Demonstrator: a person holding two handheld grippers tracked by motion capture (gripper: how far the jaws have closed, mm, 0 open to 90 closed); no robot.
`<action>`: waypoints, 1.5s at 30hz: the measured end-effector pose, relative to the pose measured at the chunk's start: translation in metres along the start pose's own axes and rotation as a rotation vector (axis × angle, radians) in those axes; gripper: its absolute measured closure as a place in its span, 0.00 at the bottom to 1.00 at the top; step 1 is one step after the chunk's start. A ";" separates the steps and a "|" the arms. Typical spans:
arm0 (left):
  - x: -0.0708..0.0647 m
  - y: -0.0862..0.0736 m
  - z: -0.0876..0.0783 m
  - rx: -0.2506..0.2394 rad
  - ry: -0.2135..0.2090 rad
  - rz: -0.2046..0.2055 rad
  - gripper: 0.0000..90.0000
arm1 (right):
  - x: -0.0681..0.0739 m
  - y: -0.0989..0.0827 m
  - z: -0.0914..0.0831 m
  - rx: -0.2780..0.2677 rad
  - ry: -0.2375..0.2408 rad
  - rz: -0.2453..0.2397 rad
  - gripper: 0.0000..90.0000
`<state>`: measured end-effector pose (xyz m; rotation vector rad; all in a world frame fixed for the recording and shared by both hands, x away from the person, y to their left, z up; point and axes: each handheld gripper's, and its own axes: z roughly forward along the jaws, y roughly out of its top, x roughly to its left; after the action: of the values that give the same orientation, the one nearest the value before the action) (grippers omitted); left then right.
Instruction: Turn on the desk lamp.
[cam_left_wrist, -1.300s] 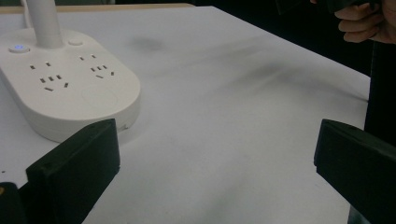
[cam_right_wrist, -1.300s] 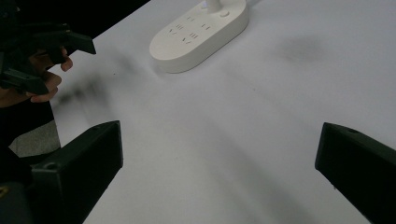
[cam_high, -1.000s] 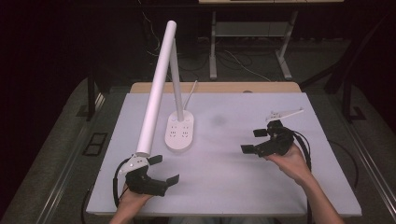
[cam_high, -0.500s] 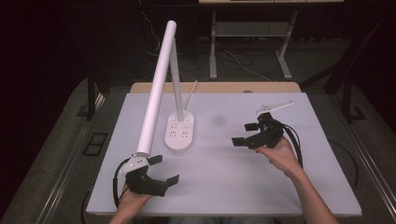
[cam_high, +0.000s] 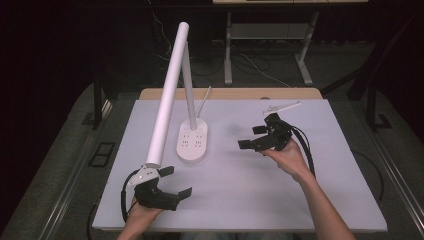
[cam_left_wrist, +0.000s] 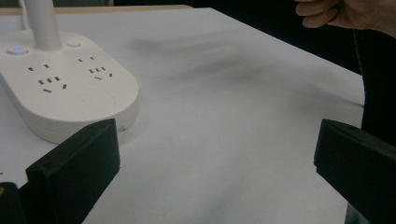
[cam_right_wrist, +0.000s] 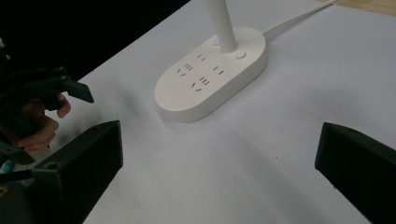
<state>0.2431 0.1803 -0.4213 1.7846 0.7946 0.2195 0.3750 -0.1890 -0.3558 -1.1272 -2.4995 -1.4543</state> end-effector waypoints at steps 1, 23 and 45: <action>0.000 0.000 0.000 -0.001 0.000 0.000 0.00 | 0.000 0.001 0.001 -0.002 0.002 0.003 0.01; 0.000 0.000 -0.001 -0.007 -0.003 0.000 0.00 | 0.010 0.035 0.042 0.003 0.021 -0.004 0.01; 0.000 0.001 -0.002 -0.017 -0.009 -0.002 0.00 | 0.006 0.068 0.080 0.019 0.002 -0.008 0.01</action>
<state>0.2427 0.1820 -0.4198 1.7679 0.7856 0.2161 0.4361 -0.1041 -0.3484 -1.1131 -2.5138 -1.4300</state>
